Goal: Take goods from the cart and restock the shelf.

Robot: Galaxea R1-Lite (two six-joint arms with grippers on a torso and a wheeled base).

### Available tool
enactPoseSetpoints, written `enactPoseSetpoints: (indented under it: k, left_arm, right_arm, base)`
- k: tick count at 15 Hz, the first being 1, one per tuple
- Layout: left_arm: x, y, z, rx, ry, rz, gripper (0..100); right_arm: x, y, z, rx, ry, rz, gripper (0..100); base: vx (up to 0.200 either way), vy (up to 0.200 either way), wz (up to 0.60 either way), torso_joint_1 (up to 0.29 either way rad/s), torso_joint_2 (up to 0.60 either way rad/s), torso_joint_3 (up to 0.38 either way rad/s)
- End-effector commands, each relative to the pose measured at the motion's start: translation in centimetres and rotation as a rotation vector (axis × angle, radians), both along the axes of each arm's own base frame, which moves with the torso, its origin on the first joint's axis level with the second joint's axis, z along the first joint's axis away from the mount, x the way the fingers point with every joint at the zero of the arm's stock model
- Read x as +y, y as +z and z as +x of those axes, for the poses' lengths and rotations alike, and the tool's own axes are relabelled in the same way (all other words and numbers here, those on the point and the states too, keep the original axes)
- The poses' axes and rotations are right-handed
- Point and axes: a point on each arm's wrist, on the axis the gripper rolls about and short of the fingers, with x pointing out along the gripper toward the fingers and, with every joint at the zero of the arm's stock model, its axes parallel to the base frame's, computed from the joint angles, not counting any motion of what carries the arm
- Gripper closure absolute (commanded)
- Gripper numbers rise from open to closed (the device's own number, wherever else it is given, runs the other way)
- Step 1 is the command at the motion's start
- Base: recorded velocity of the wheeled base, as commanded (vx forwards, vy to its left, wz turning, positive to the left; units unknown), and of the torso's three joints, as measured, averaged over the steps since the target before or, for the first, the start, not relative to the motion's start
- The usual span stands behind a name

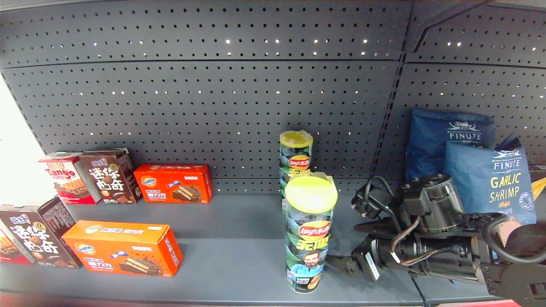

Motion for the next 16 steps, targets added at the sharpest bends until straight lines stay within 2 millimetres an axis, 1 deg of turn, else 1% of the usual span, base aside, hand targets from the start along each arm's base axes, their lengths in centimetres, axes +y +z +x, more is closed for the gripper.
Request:
enactPoseSetpoints:
  k: [1,4,8,16]
  left_arm:
    - [-0.01,0.02,0.02,0.002,0.0,0.001,0]
    - [-0.01,0.02,0.02,0.002,0.0,0.001,0]
    - [-0.01,0.02,0.02,0.002,-0.001,0.001,0]
    - [-0.01,0.02,0.02,0.002,-0.001,0.001,0]
  right_arm:
    - [-0.03,0.15,-0.15,-0.004,0.003,0.003,0]
    - [0.04,0.14,-0.28,-0.003,0.008,0.002,0]
    - [-0.35,0.45,-0.28,-0.012,-0.003,0.009,0]
    - [0.22,0.08,-0.53,-0.002,0.018,0.001,0]
  base:
    - [0.0,0.0,0.0,0.0,0.0,0.0]
    - [0.0,0.0,0.0,0.0,0.0,0.0]
    - [0.0,0.0,0.0,0.0,0.0,0.0]
    - [0.0,0.0,0.0,0.0,0.0,0.0]
